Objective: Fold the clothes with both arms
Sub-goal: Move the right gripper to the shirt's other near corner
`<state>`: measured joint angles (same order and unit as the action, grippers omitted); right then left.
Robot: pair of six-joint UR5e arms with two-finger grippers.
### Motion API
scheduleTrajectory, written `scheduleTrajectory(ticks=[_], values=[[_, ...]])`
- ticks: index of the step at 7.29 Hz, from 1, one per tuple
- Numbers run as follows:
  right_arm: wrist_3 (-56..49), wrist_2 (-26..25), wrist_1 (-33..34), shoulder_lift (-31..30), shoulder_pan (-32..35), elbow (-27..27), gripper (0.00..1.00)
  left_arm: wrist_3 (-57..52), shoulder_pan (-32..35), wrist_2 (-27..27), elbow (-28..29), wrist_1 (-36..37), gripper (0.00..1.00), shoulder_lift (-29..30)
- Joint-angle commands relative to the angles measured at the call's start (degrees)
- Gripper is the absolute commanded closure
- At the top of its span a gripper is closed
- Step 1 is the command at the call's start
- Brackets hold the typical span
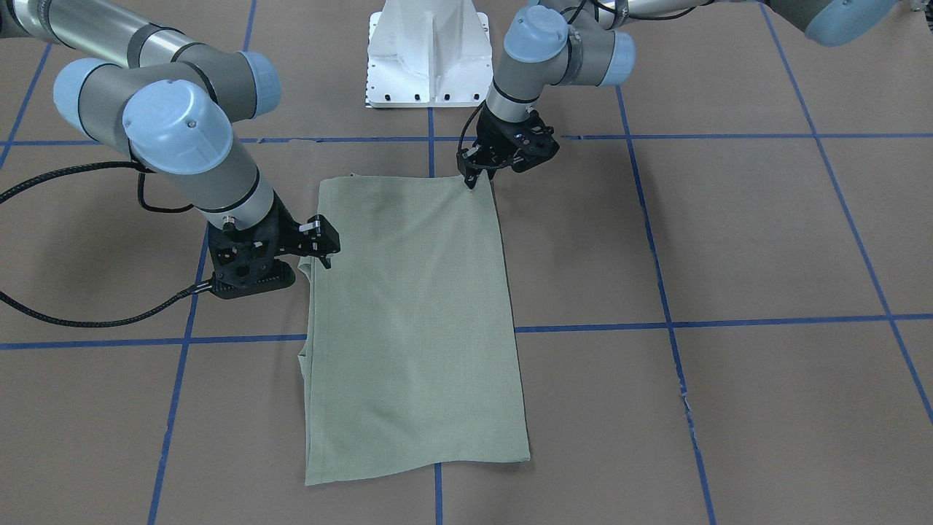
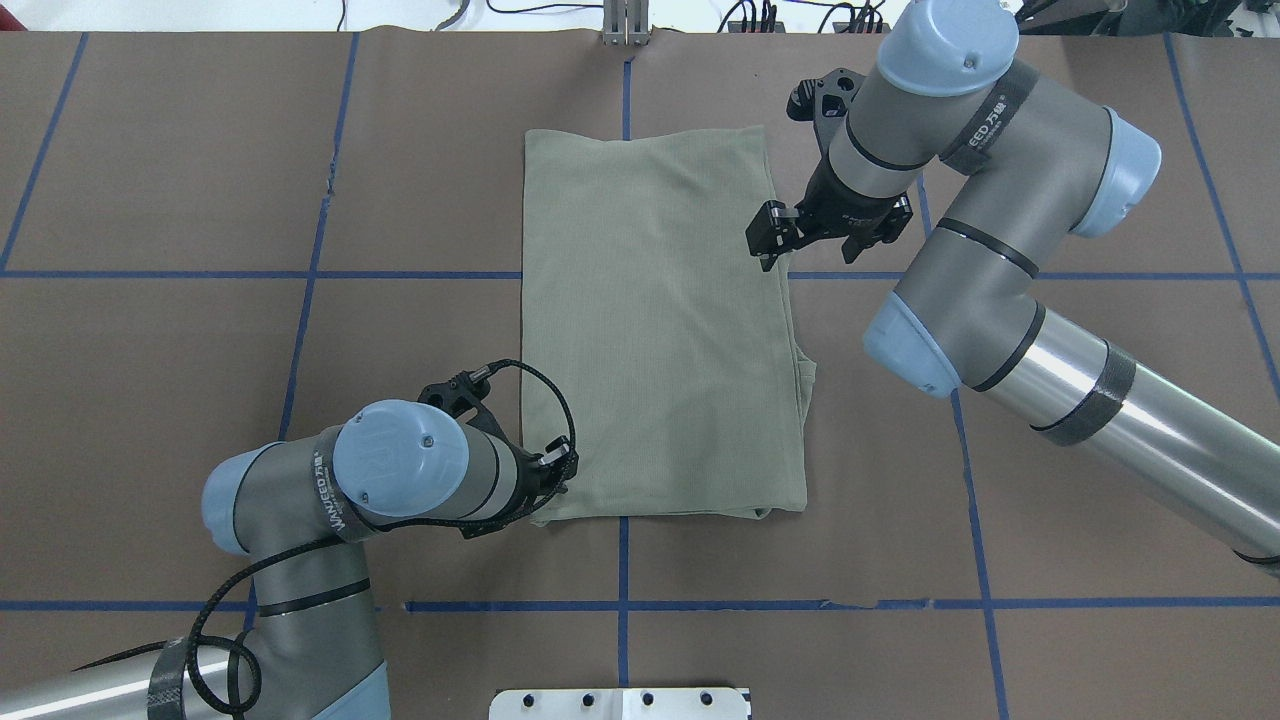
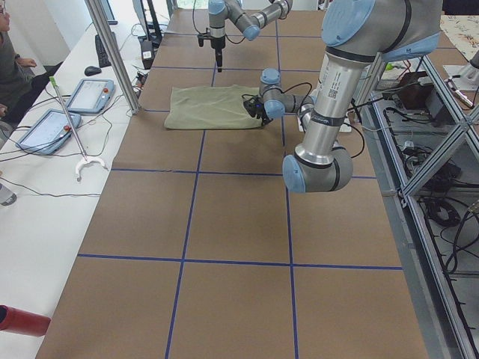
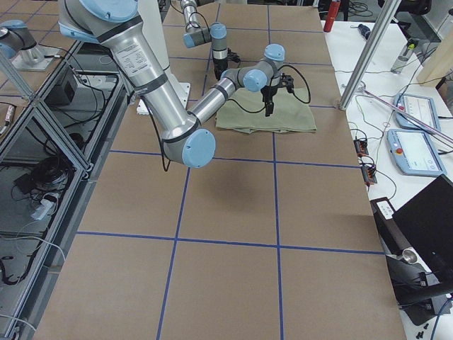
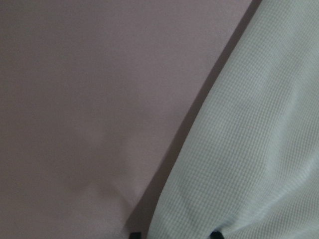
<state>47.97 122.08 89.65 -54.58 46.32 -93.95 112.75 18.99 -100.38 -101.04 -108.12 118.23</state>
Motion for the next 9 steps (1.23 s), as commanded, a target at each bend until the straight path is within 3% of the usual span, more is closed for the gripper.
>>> scheduleTrajectory(ticks=[1, 2, 5, 6, 8, 9], values=[[-0.07, 0.00, 0.00, 0.00, 0.17, 0.00, 0.00, -0.08, -0.01, 0.01, -0.21, 0.01, 0.91, 0.07], [0.01, 0.09, 0.09, -0.09, 0.26, 0.00, 0.00, -0.34, -0.01, 0.01, -0.29, -0.08, 1.00, -0.10], [4.55, 0.00, -1.39, -3.41, -1.14, -2.01, 0.00, -0.87, 0.08, 0.10, -1.17, 0.10, 1.00, -0.63], [11.81, -0.96, -7.58, -5.35, -3.15, -2.46, 0.00, -0.87, 0.08, 0.01, -1.52, 0.19, 1.00, -0.72], [26.32, -9.18, -15.44, -8.78, -10.69, -4.29, 0.00, -0.17, 0.08, -0.07, -2.58, 1.06, 1.00, -0.63], [31.08, -10.45, -15.03, -8.97, -12.47, -5.70, 0.00, -0.25, 0.17, -0.16, -3.45, 1.15, 1.00, -0.72]])
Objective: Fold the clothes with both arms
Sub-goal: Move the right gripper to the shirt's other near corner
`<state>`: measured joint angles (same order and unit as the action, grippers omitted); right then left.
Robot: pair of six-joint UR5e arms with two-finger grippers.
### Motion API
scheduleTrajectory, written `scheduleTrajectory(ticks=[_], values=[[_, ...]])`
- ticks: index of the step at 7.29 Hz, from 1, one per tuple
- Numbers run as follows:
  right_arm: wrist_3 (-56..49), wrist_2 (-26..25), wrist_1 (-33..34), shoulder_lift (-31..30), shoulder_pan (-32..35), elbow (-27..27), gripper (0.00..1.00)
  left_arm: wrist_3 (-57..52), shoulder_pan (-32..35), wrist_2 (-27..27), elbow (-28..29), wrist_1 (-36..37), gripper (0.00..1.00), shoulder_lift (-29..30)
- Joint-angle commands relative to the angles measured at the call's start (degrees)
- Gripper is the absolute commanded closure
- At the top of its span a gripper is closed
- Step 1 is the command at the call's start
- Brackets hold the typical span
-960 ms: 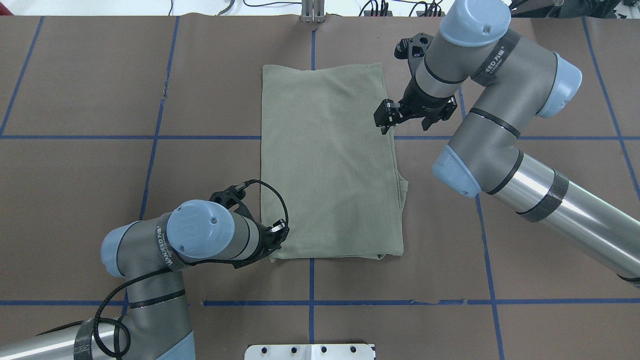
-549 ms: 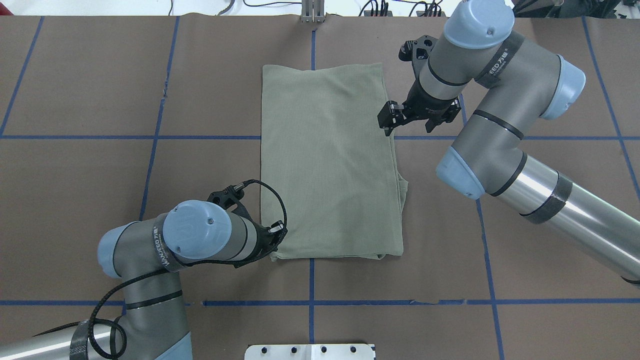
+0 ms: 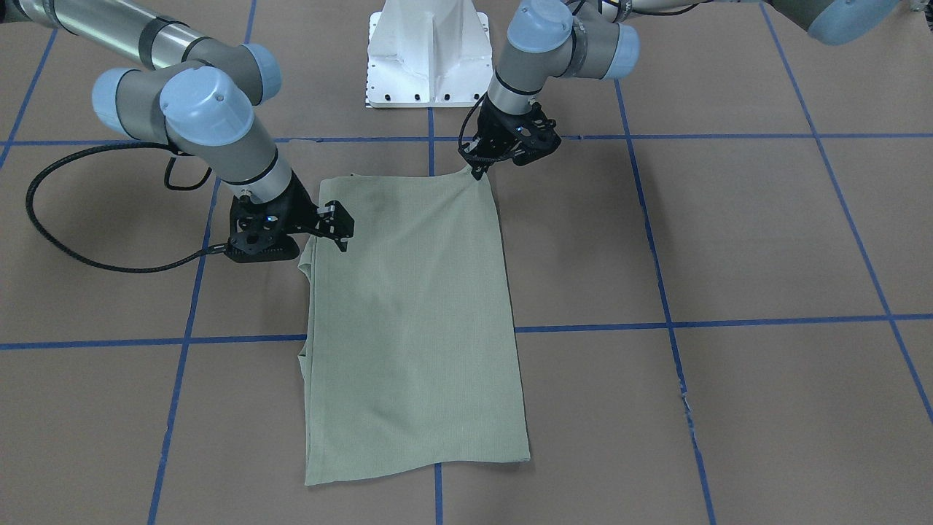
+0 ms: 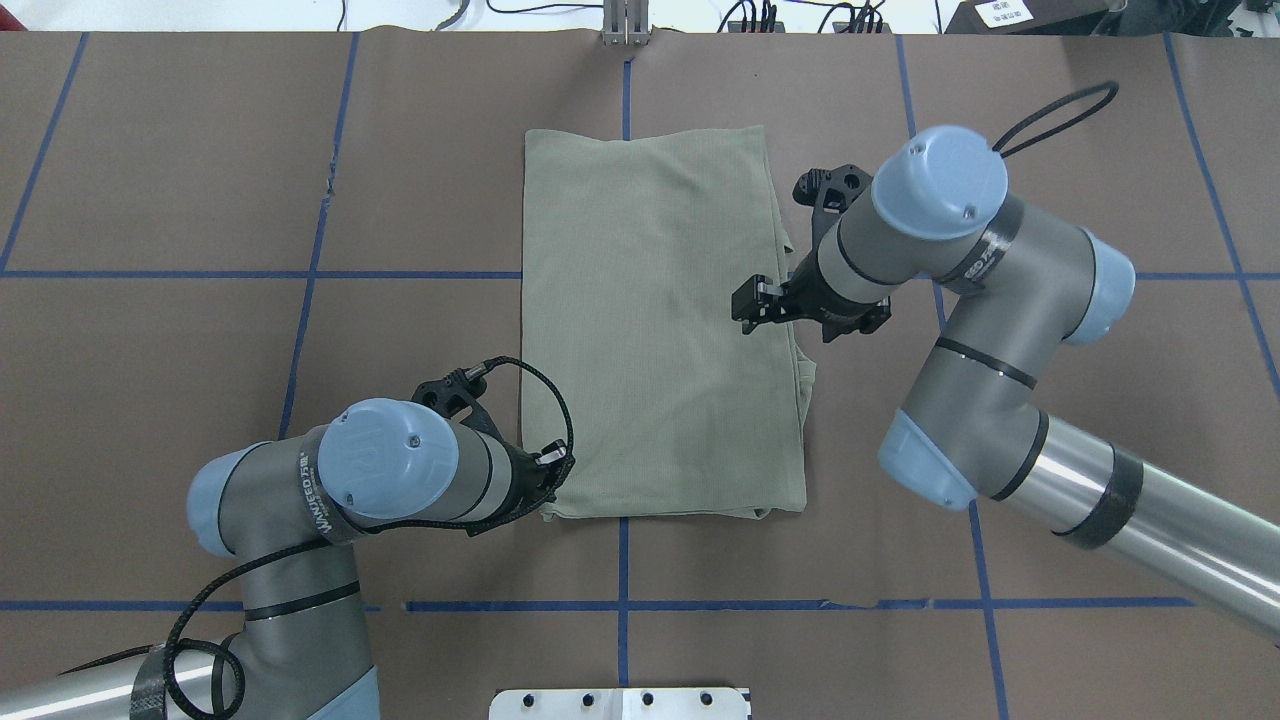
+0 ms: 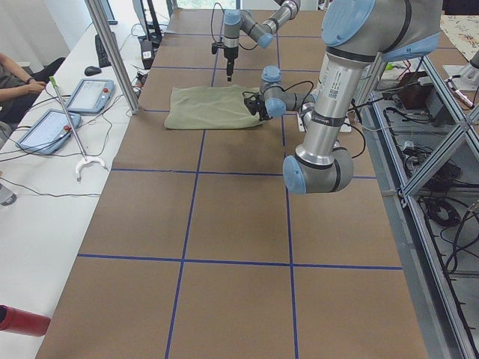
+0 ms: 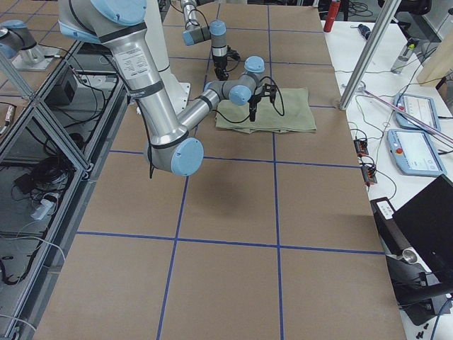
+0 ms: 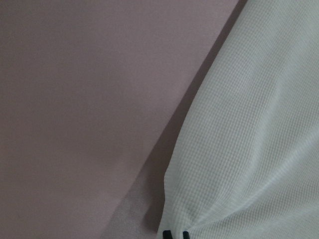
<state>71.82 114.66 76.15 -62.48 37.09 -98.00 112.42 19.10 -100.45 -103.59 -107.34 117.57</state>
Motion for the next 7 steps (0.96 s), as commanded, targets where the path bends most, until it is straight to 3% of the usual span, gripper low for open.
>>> scheduleTrajectory(ticks=[1, 3, 5, 7], values=[[13.98, -3.04, -1.35, -1.06, -4.21, -1.93, 0.00, -0.01, -0.03, -0.19, -1.35, 0.55, 1.00, 0.02], [18.78, -3.73, 1.44, -1.50, -6.15, -3.07, 0.00, -0.01, -0.12, -0.36, -1.70, 0.73, 1.00, 0.38], [21.23, -6.45, 9.78, -1.41, -9.39, -6.23, 0.00, -0.01, -0.12, -0.37, -1.71, 0.73, 1.00, 0.55], [26.42, -10.05, 9.90, -4.47, -12.82, -9.56, 0.00, -0.01, -0.12, -0.28, -1.62, 0.73, 1.00, 0.38]])
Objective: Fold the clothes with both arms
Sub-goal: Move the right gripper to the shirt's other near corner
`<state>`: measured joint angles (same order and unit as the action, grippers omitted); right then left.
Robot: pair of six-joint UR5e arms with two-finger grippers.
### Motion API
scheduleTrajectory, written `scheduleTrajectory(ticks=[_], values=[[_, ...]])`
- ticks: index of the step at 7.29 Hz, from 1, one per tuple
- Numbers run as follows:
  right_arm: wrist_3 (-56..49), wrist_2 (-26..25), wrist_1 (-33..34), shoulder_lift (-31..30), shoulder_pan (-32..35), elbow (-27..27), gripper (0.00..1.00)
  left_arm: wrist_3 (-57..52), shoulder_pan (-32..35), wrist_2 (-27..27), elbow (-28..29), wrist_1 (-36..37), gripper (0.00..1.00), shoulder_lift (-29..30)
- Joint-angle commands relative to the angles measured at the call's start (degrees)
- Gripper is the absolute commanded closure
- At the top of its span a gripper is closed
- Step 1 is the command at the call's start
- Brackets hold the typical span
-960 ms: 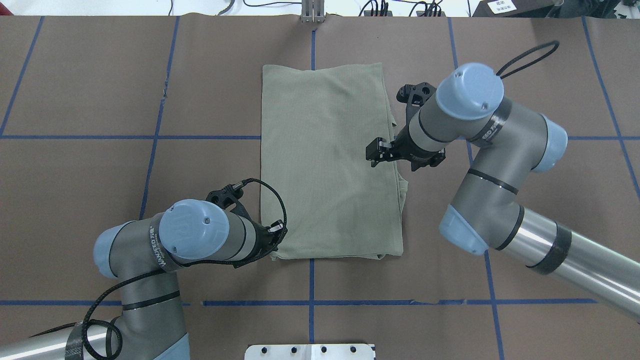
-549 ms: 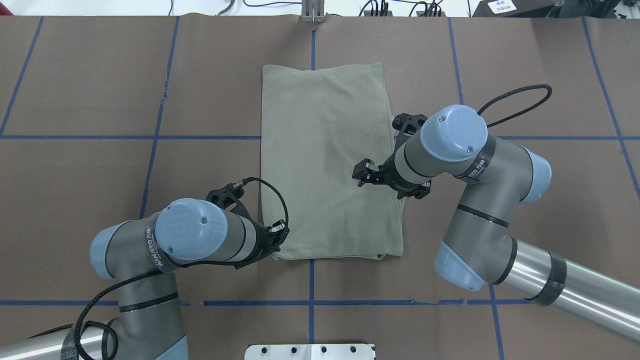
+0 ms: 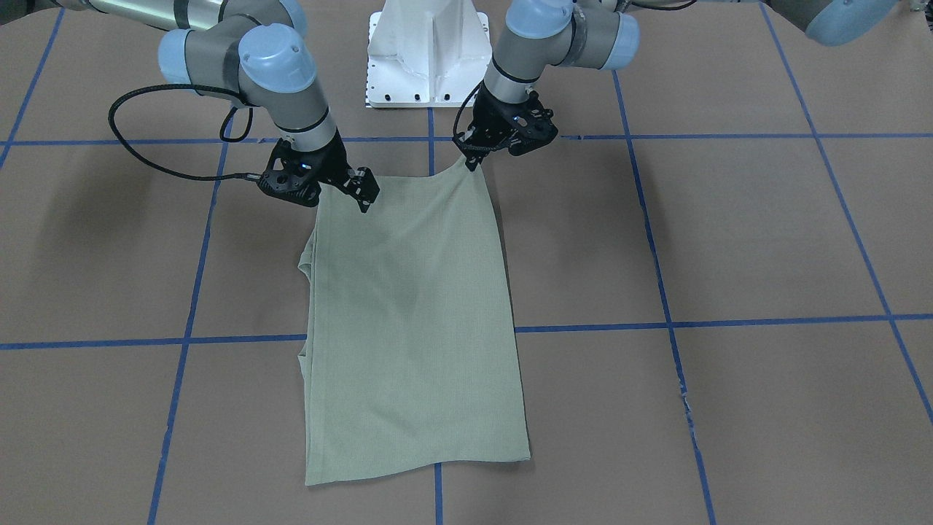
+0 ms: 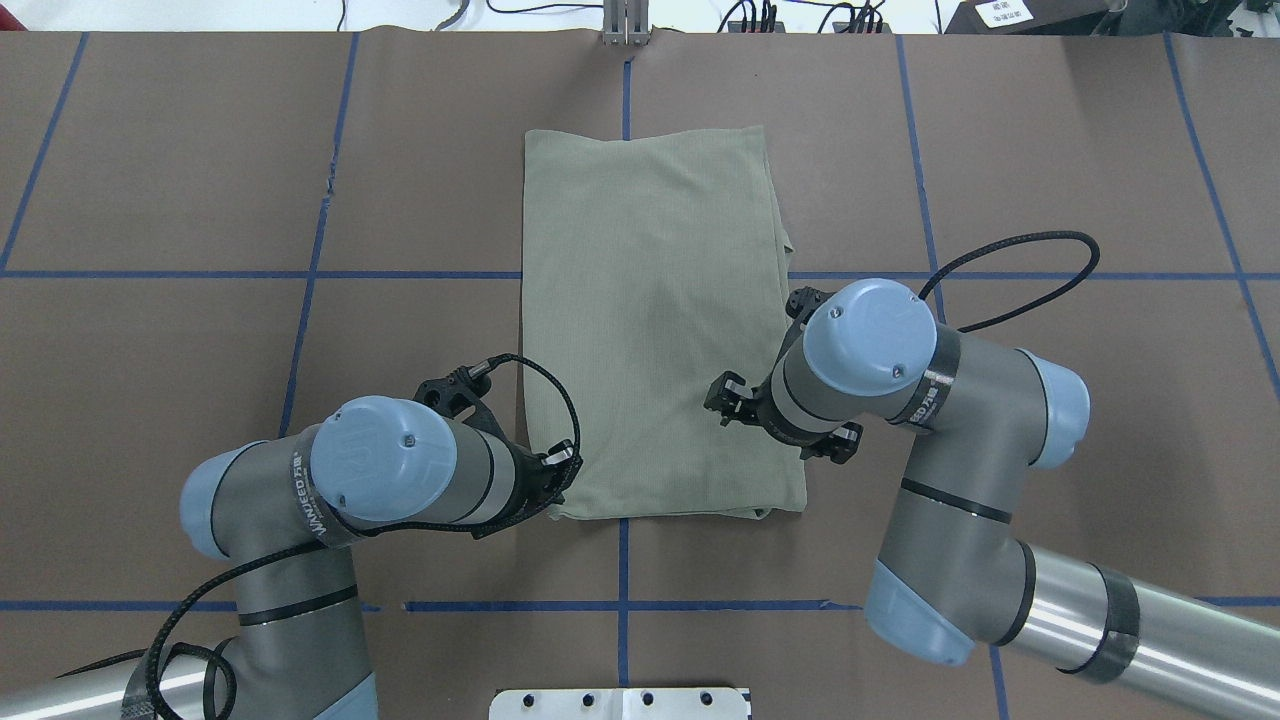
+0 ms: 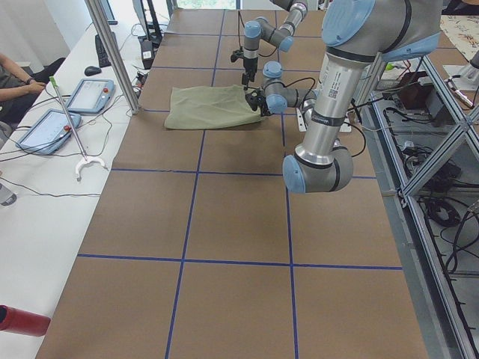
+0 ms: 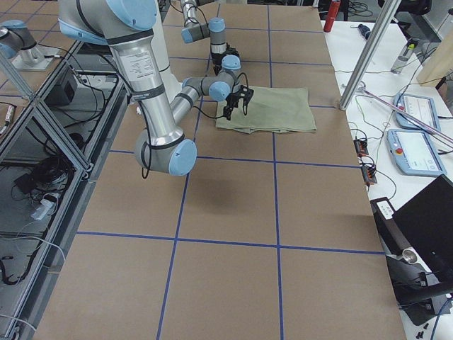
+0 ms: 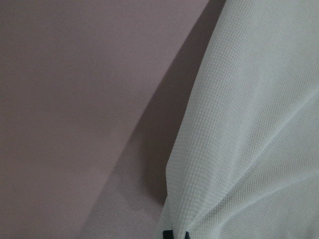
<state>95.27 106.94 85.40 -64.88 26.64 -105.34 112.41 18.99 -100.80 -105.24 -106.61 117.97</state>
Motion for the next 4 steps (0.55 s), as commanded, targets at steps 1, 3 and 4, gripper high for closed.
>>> scheduleTrajectory(ticks=[1, 3, 4], values=[[3.95, -4.00, 0.64, -2.36, -3.25, -2.32, 0.00, 0.00, 0.00, 0.07, 0.04, -0.08, 1.00, -0.02], [4.49, -4.63, 0.38, -2.71, -4.75, -1.89, 0.00, -0.09, 0.00, 0.07, 0.12, -0.08, 1.00, 0.07], [4.49, -4.72, 0.38, -2.54, -5.54, -1.27, 0.00, -0.09, 0.00, 0.07, 0.12, -0.08, 1.00, 0.16]])
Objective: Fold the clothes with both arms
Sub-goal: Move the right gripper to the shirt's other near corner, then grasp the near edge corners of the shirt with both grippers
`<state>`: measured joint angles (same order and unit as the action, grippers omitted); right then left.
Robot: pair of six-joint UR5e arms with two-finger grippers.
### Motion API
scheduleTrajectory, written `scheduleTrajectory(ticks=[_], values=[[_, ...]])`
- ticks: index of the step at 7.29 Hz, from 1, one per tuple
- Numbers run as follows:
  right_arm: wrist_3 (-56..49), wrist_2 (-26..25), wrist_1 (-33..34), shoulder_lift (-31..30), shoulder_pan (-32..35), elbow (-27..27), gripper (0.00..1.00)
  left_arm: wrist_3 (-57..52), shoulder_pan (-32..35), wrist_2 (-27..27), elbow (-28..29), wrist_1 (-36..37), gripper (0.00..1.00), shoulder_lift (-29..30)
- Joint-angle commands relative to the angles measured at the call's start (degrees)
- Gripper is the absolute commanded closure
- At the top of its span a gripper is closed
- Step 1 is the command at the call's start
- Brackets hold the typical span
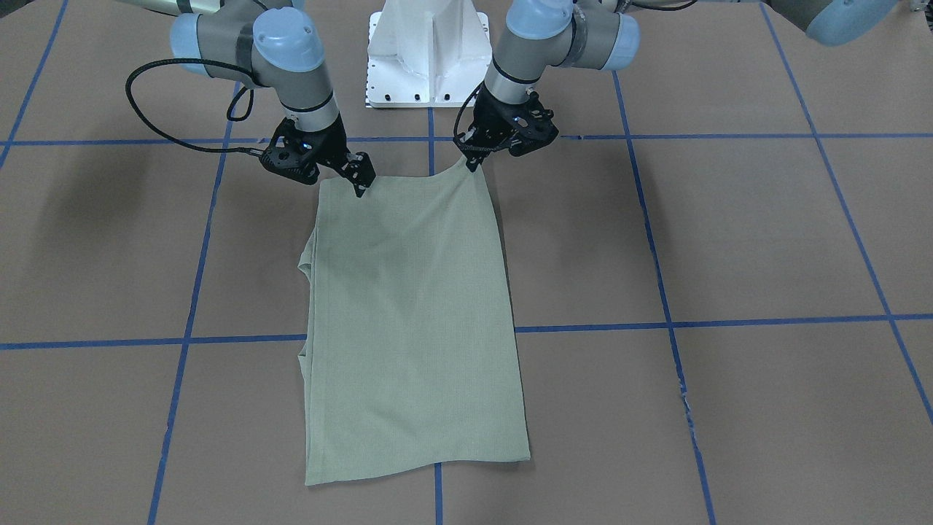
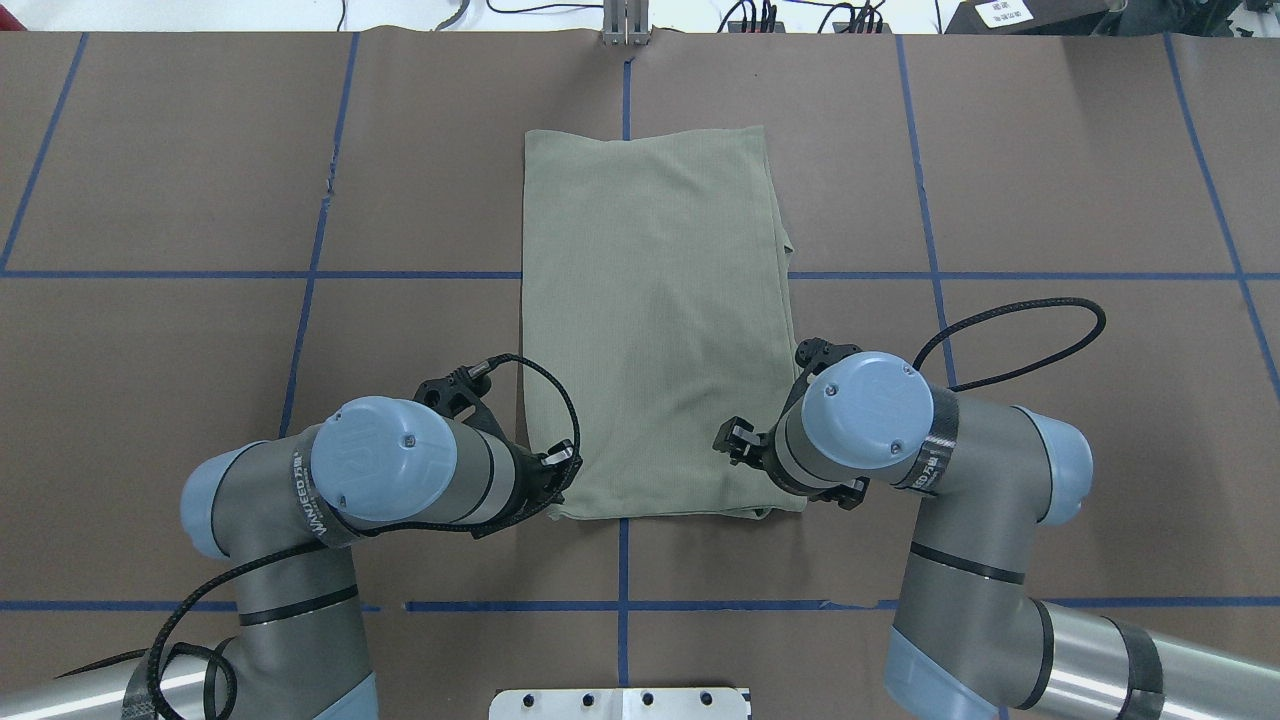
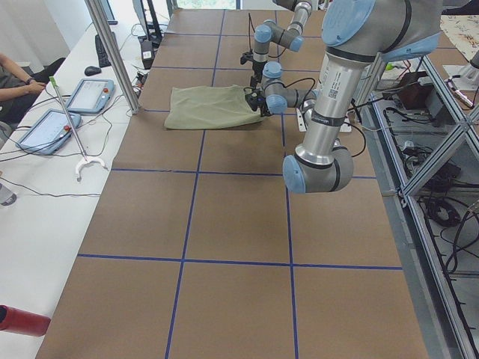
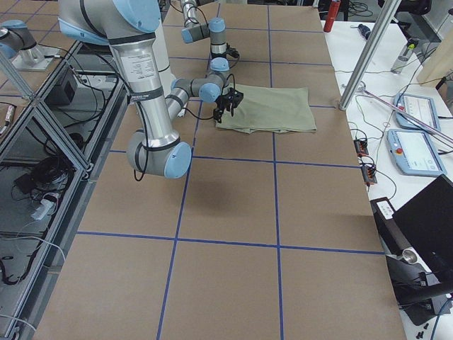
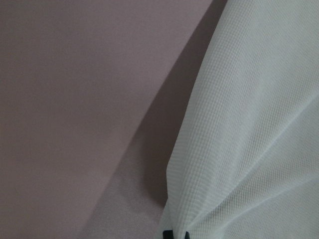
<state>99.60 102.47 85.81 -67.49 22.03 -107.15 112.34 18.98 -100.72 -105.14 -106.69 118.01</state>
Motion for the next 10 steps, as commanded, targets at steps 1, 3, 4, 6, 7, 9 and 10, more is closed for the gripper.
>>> scheduleTrajectory(ticks=[1, 3, 4, 6, 7, 9, 10], values=[[0.24, -0.69, -0.12, 0.51, -1.71, 1.49, 0.00, -0.01, 0.00, -0.09, 0.10, 0.00, 1.00, 0.11], [0.15, -1.66, -0.20, 0.34, -2.34, 1.59, 0.00, -0.01, 0.00, -0.09, 0.02, 0.00, 1.00, 0.11], [-0.02, -1.66, -0.29, 0.60, -2.34, 1.59, 0.00, -0.01, 0.00, 0.00, 0.02, 0.00, 1.00, 0.20], [-0.28, -1.66, -0.29, 0.51, -1.81, 1.68, 0.00, -0.01, 0.00, 0.00, 0.02, 0.00, 1.00, 0.11], [-0.29, -1.66, -0.29, 0.34, -1.72, 1.68, 0.00, -0.01, 0.00, -0.09, 0.02, 0.00, 1.00, 0.20], [-0.20, -1.48, -0.29, 0.16, -1.63, 1.59, 0.00, -0.01, 0.00, 0.00, -0.07, 0.00, 1.00, 0.20], [-0.29, -1.48, -0.29, 0.07, -1.63, 1.68, 0.00, -0.01, 0.00, -0.09, -0.07, 0.00, 1.00, 0.20]])
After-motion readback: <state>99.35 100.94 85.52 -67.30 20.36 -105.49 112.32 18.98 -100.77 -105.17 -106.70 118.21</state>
